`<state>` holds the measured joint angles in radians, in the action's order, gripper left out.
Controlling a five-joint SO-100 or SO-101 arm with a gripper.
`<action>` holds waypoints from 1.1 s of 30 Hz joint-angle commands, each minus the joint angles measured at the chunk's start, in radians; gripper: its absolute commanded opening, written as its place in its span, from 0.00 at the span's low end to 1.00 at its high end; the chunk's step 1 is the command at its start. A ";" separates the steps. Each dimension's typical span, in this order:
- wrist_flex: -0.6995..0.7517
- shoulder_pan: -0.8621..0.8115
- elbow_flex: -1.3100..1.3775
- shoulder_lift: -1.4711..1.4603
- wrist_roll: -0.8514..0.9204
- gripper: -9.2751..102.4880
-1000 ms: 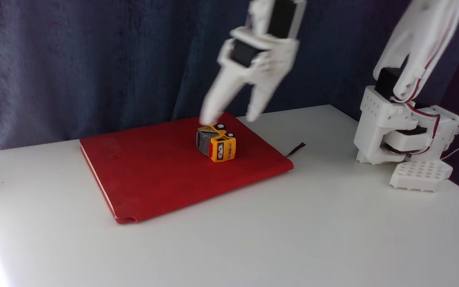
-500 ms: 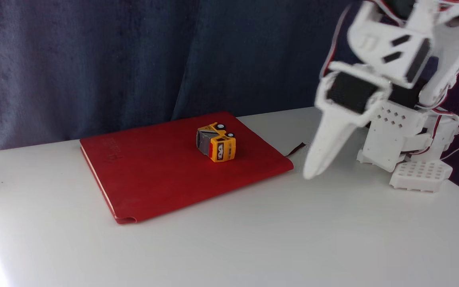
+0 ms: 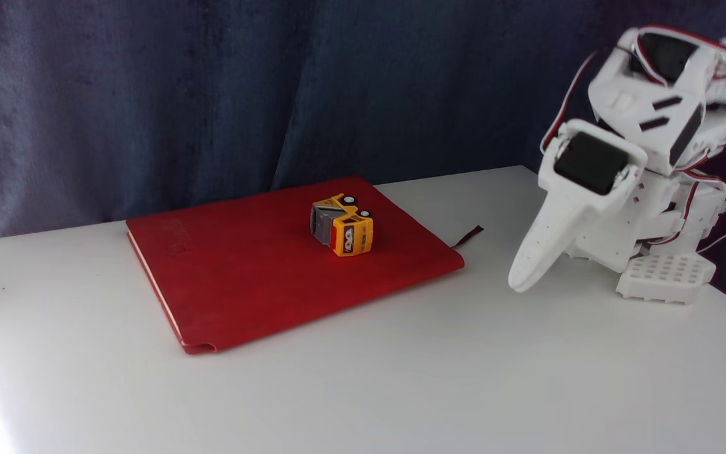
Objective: Grasp a toy truck onto the red notebook.
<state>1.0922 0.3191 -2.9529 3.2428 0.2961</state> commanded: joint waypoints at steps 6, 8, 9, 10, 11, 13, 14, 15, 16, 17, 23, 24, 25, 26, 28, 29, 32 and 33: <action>0.035 -0.077 -0.089 0.143 -0.037 0.16; 0.032 -0.098 -0.094 0.143 -0.038 0.16; 0.032 -0.121 -0.095 0.143 -0.038 0.17; 0.034 -0.149 -0.095 0.143 -0.038 0.17; 0.032 -0.179 -0.100 0.143 -0.035 0.18; 0.028 -0.235 -0.104 0.143 -0.031 0.18; 0.035 -0.250 -0.104 0.143 -0.029 0.18; 0.038 -0.262 -0.104 0.143 -0.031 0.17; 0.038 -0.275 -0.103 0.143 -0.038 0.17; 0.041 -0.282 -0.103 0.143 -0.038 0.16; 0.048 -0.291 -0.103 0.143 -0.028 0.08; 0.048 -0.288 -0.103 0.143 -0.025 0.08; 0.048 -0.284 -0.103 0.143 -0.025 0.08; 0.048 -0.282 -0.103 0.143 -0.025 0.08; 0.048 -0.282 -0.103 0.143 -0.023 0.08; 0.048 -0.282 -0.103 0.143 -0.023 0.08; 0.048 -0.282 -0.103 0.143 -0.023 0.08; 0.048 -0.282 -0.103 0.143 -0.023 0.08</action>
<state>1.1367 0.0353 -3.0618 3.3671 0.2761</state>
